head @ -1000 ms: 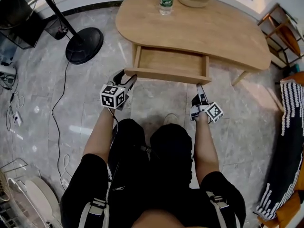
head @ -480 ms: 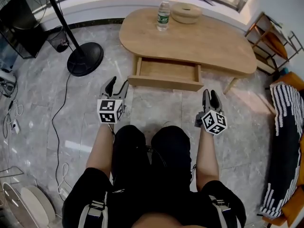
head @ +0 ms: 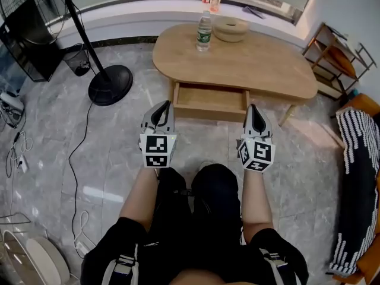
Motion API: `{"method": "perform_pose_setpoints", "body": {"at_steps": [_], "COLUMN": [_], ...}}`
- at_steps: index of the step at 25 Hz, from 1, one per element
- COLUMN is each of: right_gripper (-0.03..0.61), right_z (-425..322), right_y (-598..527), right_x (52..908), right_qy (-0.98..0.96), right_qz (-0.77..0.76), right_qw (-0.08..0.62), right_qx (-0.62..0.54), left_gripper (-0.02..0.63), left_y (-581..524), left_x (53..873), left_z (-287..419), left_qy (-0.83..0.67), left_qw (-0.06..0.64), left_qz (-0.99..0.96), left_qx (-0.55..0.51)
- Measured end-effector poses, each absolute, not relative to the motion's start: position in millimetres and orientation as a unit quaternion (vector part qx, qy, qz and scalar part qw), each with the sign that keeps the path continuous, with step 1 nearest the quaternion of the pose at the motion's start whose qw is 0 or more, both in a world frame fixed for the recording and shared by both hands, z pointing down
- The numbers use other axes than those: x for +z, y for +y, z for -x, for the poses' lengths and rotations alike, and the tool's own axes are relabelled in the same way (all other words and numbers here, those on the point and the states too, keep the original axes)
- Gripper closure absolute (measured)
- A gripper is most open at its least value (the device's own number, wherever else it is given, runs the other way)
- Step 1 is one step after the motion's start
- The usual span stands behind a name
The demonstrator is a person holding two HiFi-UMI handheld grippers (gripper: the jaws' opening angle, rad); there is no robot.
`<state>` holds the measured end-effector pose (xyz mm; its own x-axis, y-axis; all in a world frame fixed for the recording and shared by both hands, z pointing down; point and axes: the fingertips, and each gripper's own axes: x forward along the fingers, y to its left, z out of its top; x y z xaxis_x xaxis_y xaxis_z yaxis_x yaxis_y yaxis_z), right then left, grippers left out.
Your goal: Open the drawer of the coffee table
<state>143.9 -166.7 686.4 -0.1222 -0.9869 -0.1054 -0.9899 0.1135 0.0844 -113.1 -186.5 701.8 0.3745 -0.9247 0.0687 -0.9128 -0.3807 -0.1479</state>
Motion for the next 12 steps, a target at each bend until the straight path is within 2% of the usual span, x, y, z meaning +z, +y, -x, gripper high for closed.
{"method": "perform_pose_setpoints", "body": {"at_steps": [8,12], "right_gripper": [0.563,0.563], "right_z": [-120,-118], "right_y": [-233,-288], "right_x": [692,663], "right_qy": [0.780,0.791], "right_qz": [0.622,0.608], "right_qw": [0.017,0.011], "right_qx": [0.064,0.064], "left_gripper": [0.586,0.586], "left_y": [-242,-294], "left_x": [720,690], "left_z": [90,83], "left_qy": [0.548,0.553], "left_qw": [0.014,0.007], "left_qz": [0.833,0.830], "left_qx": [-0.071,-0.075]}}
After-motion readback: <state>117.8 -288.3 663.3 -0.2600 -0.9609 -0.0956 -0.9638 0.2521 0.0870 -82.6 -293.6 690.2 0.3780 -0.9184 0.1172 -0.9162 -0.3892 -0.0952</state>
